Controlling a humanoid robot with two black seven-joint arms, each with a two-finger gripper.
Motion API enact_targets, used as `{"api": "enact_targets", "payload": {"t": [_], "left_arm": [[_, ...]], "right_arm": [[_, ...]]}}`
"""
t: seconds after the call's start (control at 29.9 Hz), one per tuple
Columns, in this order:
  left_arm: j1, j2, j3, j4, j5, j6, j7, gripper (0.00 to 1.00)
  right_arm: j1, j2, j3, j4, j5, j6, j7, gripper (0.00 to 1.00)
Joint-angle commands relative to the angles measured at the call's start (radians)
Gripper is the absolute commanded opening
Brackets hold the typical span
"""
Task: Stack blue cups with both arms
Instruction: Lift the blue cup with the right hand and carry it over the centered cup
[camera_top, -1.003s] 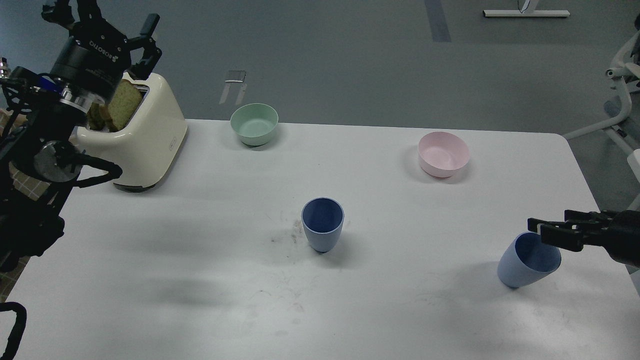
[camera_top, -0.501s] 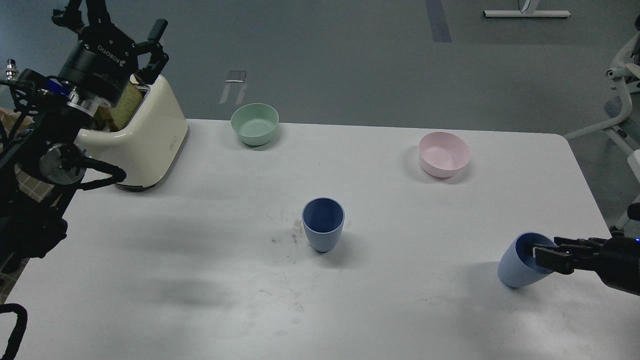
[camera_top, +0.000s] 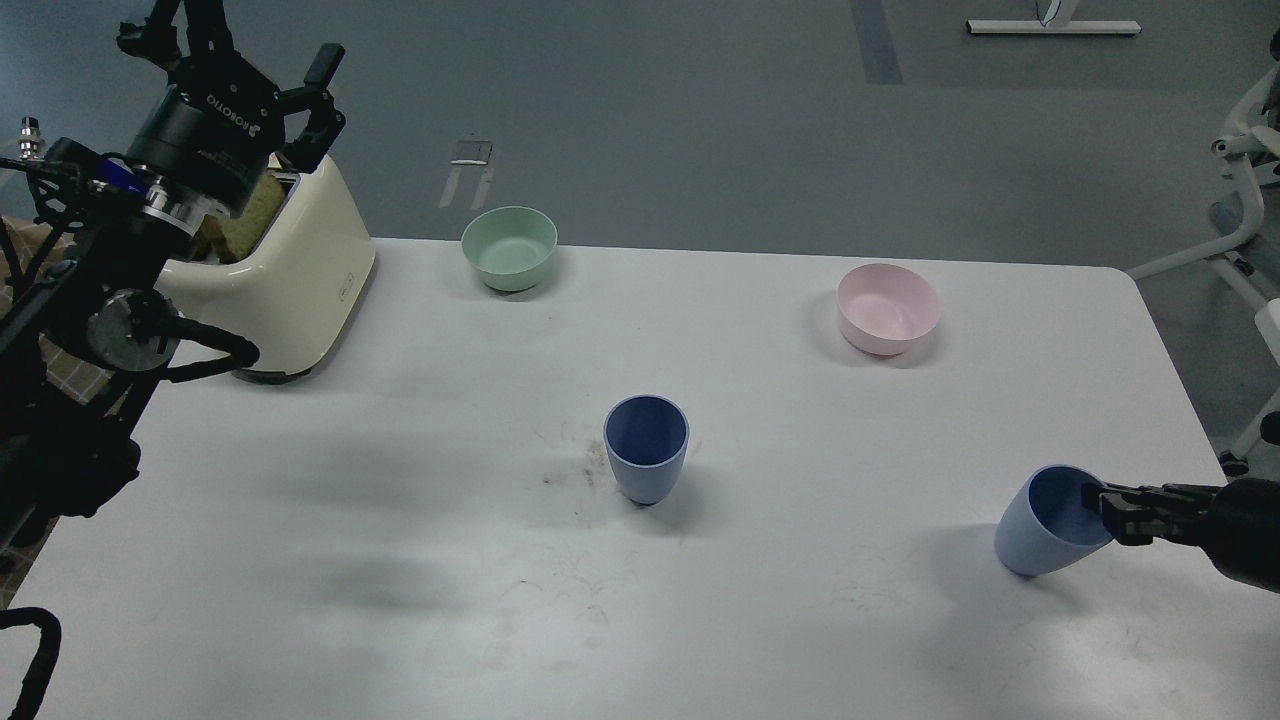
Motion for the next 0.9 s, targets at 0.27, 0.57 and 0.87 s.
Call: {"api": "enact_targets", "payload": {"t": [0.27, 0.57, 0.87], "left_arm": [[0.000, 0.013, 0.001, -0.001, 0.000, -0.001, 0.000, 0.98], [-0.002, 0.003, 0.000, -0.004, 0.000, -0.003, 0.000, 0.98], [-0.003, 0.010, -0.002, -0.004, -0.002, -0.005, -0.011, 0.98]], "right_arm": [[0.009, -0.006, 0.174, -0.003, 0.138, 0.000, 0.017, 0.00], [0.302, 0.011, 0.262, -0.013, 0.249, 0.000, 0.009, 0.00], [0.696, 0.189, -0.049, -0.004, 0.250, 0.000, -0.049, 0.00]]}}
